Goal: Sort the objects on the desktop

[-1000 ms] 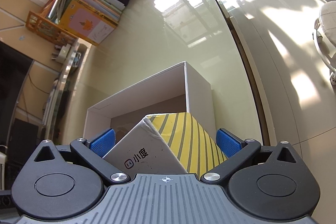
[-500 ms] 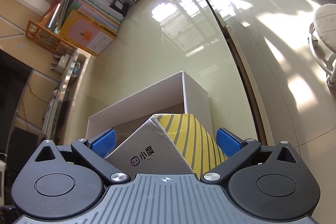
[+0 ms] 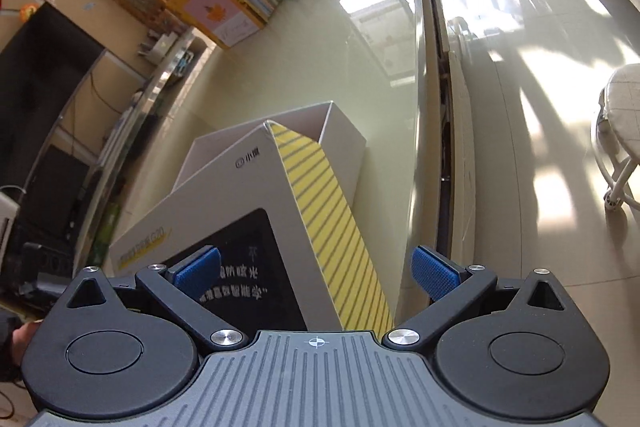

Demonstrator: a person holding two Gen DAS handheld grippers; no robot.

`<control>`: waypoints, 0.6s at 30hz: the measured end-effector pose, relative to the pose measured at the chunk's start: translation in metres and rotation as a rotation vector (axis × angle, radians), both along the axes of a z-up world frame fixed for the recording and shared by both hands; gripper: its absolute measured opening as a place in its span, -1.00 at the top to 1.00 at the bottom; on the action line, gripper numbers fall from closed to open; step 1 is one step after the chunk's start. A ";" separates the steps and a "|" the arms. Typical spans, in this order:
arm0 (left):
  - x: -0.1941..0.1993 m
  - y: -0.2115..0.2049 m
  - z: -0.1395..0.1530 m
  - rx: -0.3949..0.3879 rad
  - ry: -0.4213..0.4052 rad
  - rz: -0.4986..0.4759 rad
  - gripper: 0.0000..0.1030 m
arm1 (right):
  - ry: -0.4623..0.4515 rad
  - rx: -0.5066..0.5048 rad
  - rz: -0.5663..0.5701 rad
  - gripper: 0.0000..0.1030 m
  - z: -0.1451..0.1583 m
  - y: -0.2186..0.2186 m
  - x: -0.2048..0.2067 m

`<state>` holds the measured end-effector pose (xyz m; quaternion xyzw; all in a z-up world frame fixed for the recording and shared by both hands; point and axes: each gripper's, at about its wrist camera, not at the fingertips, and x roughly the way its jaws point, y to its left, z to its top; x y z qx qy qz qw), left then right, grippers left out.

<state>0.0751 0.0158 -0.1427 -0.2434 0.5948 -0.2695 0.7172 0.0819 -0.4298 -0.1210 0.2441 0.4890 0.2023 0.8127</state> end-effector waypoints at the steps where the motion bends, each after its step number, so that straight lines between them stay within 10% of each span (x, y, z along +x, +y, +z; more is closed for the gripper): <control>1: 0.000 0.000 -0.001 -0.003 0.002 -0.001 -1.00 | 0.021 0.006 0.010 -1.00 -0.003 0.001 -0.001; 5: 0.002 0.000 0.000 0.002 -0.001 -0.006 -1.00 | 0.111 -0.004 0.086 -0.63 -0.014 0.023 0.003; 18: 0.006 0.004 0.008 0.021 -0.018 -0.021 -1.00 | 0.121 -0.062 0.091 -0.65 0.009 0.048 0.003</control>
